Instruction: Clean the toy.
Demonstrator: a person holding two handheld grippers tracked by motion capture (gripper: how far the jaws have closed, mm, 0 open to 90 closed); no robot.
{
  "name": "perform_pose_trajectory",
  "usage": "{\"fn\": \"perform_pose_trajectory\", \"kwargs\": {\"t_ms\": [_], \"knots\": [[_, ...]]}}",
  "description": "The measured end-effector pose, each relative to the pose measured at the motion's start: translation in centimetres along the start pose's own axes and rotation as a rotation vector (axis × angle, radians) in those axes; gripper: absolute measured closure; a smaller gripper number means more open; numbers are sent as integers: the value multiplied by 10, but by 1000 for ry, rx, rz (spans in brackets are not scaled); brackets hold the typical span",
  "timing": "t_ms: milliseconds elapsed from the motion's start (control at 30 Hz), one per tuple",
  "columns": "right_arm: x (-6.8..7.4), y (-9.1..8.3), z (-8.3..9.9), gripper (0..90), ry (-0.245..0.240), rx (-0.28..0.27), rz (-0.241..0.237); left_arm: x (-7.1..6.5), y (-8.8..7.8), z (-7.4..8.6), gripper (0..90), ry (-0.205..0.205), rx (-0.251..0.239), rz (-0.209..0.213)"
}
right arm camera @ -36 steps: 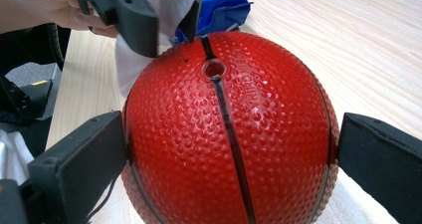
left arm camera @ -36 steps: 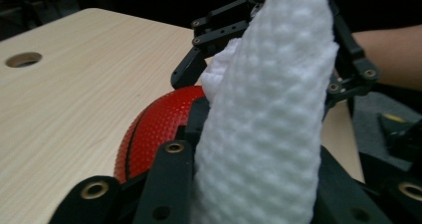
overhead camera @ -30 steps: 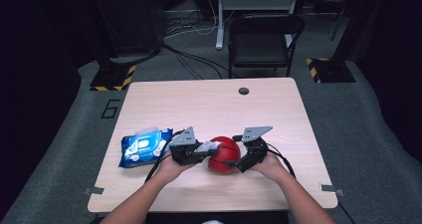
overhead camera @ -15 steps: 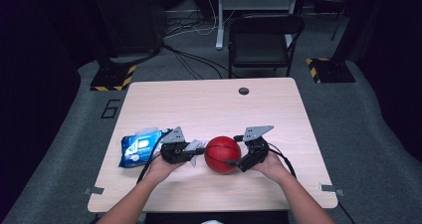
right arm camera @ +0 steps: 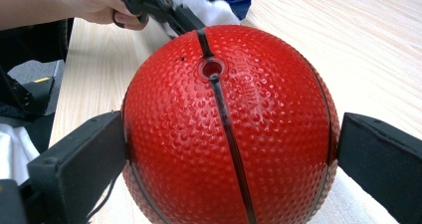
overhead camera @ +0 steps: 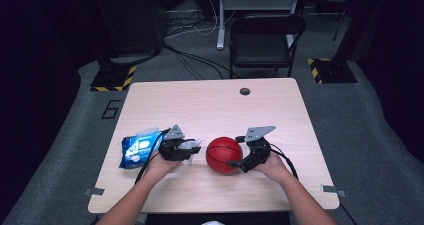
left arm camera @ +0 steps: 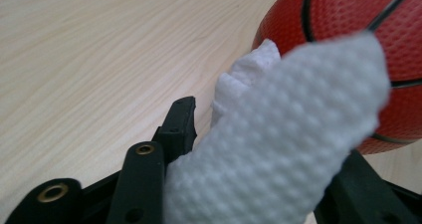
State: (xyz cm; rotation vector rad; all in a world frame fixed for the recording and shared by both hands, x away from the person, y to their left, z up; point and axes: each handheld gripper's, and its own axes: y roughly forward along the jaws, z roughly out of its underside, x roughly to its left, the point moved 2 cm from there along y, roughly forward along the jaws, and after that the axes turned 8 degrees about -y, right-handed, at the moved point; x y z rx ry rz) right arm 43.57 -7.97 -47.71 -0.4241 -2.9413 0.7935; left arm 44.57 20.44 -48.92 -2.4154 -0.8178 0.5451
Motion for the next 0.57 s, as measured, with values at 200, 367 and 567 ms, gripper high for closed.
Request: {"fn": "perform_pose_trajectory", "kwargs": {"t_ms": [200,367,567], "knots": [[0,0,0,0,-2,1,0,1,0,3,590,14,12,-6],[0,-1,1,0,-5,2,-3,-4,-11,3,696,36,5,-16],[-1,-5,3,0,10,-15,-7,2,-17,4,775,11,-20,-10]]}}
